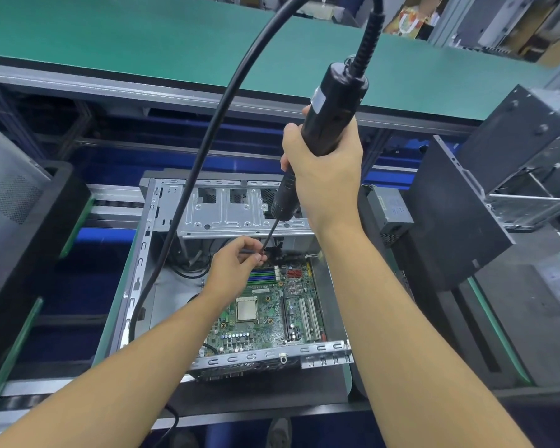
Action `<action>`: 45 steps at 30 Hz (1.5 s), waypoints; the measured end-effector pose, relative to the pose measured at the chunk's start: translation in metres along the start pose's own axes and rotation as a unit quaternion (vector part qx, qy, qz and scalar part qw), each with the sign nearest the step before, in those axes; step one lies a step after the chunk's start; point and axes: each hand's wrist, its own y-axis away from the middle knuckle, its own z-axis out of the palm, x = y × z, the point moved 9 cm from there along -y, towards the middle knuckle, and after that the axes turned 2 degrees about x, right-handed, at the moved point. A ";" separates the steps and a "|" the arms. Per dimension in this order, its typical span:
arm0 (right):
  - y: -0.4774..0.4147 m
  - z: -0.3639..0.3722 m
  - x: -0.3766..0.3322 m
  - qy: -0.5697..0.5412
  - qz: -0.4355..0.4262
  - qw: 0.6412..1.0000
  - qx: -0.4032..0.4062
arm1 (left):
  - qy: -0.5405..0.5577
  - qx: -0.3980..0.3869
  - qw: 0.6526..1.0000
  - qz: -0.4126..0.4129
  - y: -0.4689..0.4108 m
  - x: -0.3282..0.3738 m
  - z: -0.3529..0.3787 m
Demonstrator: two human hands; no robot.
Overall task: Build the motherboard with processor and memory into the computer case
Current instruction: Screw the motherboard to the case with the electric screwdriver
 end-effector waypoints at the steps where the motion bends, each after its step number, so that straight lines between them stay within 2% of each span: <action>1: 0.000 0.000 0.000 0.000 0.000 1.000 -0.001 | -0.001 0.000 1.000 0.002 0.000 0.001 0.000; 11: 0.000 -0.002 0.003 0.002 0.003 1.000 -0.006 | -0.005 -0.003 1.000 0.002 0.002 0.003 0.002; 18: 0.000 -0.016 0.024 0.006 0.013 1.000 -0.013 | -0.123 -0.067 0.989 0.037 0.000 0.005 0.029; 22: 0.006 -0.031 0.050 0.017 0.029 0.999 -0.019 | -0.244 -0.144 0.955 0.085 -0.002 0.003 0.058; 26: 0.014 -0.041 0.078 0.047 0.045 0.997 -0.036 | -0.356 -0.213 0.902 0.115 -0.005 -0.009 0.086; 29: 0.020 -0.044 0.099 0.052 0.069 0.995 -0.043 | -0.482 -0.197 0.838 0.162 -0.008 -0.016 0.094; 31: 0.022 -0.042 0.109 0.044 0.081 0.994 -0.054 | -0.521 -0.181 0.812 0.190 -0.010 -0.020 0.097; 37: 0.016 -0.032 0.111 0.028 0.072 0.993 -0.090 | -0.506 -0.181 0.815 0.216 -0.020 -0.026 0.095; 45: 0.020 -0.024 0.123 0.024 0.091 0.989 -0.114 | -0.578 -0.203 0.751 0.247 -0.021 -0.036 0.102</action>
